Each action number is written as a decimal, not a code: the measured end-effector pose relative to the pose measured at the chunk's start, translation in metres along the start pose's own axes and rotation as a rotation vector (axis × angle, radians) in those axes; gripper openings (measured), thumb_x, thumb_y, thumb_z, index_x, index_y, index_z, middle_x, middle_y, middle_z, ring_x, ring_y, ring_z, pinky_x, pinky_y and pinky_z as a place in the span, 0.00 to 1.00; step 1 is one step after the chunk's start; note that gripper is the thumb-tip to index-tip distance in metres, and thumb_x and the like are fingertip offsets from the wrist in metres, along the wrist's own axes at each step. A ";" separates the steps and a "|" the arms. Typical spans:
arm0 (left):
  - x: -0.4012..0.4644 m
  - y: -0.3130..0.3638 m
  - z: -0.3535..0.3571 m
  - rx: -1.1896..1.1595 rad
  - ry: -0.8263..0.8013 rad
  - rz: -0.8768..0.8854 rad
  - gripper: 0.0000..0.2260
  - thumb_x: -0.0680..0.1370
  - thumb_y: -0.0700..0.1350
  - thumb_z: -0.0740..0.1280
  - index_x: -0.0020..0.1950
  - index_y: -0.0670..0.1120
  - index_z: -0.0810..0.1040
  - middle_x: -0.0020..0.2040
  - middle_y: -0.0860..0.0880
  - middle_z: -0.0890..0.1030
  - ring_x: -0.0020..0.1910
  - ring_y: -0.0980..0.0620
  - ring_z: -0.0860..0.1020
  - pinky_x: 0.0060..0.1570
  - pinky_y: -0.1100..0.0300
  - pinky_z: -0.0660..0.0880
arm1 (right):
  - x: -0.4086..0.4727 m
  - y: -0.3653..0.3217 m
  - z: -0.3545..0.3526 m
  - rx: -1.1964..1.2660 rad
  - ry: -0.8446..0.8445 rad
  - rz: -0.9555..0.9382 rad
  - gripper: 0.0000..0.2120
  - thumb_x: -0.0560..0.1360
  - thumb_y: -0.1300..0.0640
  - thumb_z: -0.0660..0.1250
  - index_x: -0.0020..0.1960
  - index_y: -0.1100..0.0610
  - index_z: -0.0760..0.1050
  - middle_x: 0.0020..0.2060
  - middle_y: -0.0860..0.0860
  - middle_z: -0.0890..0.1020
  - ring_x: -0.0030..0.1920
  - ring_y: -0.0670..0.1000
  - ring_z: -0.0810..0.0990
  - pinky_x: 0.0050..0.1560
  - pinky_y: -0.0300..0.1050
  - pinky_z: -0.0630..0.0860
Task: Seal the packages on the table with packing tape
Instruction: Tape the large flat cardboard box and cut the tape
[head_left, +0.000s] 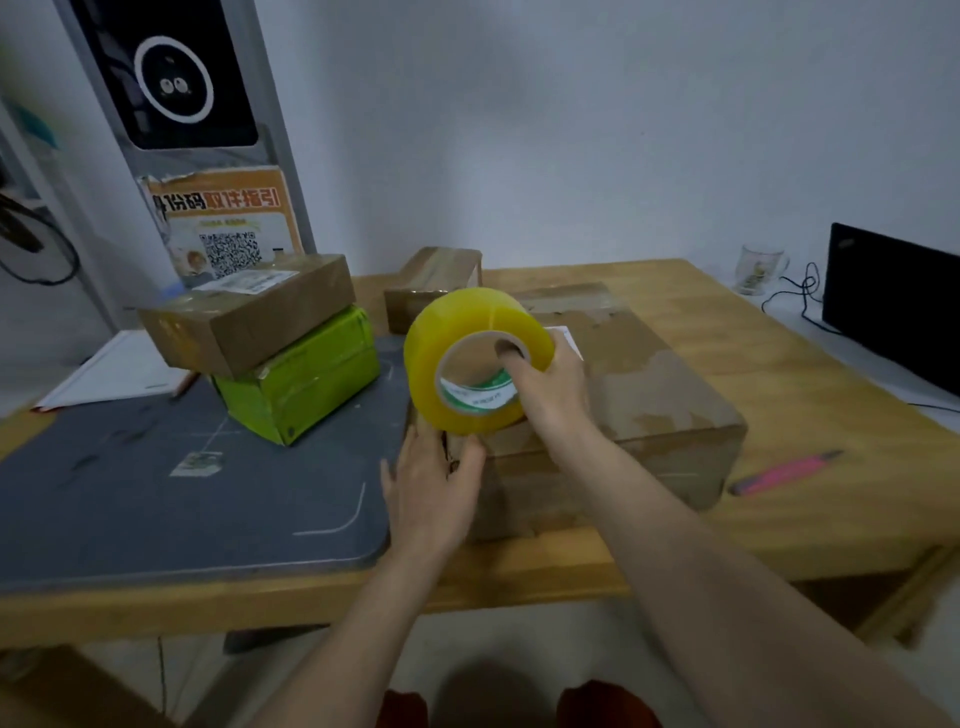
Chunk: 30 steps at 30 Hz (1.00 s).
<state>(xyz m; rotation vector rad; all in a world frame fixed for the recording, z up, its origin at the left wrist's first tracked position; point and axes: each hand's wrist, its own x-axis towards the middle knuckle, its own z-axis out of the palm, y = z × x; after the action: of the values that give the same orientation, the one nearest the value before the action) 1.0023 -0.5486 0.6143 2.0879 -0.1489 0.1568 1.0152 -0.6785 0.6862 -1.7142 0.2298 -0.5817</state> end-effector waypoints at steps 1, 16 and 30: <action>0.006 0.003 -0.005 -0.009 0.011 0.085 0.25 0.69 0.63 0.58 0.65 0.59 0.71 0.66 0.58 0.74 0.70 0.52 0.67 0.73 0.46 0.59 | -0.001 0.000 -0.001 -0.024 0.001 0.012 0.09 0.75 0.52 0.71 0.51 0.52 0.72 0.40 0.45 0.77 0.41 0.42 0.76 0.36 0.37 0.72; 0.036 0.002 -0.035 0.228 -0.316 0.224 0.36 0.66 0.75 0.57 0.72 0.66 0.61 0.76 0.62 0.60 0.76 0.54 0.57 0.73 0.39 0.53 | 0.009 -0.006 -0.038 -0.281 -0.056 0.027 0.08 0.71 0.63 0.70 0.49 0.61 0.81 0.45 0.59 0.84 0.47 0.59 0.82 0.49 0.55 0.78; 0.048 0.042 -0.018 0.356 -0.337 0.257 0.45 0.59 0.77 0.63 0.69 0.51 0.69 0.67 0.53 0.72 0.64 0.52 0.70 0.60 0.54 0.70 | 0.009 0.007 -0.083 -0.324 0.134 0.033 0.08 0.69 0.50 0.76 0.39 0.48 0.77 0.37 0.47 0.81 0.41 0.51 0.79 0.46 0.54 0.78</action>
<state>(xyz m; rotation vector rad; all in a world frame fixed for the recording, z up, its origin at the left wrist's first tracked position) 1.0412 -0.5556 0.6677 2.4318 -0.6343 -0.0190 0.9828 -0.7550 0.6920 -1.9797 0.4679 -0.6624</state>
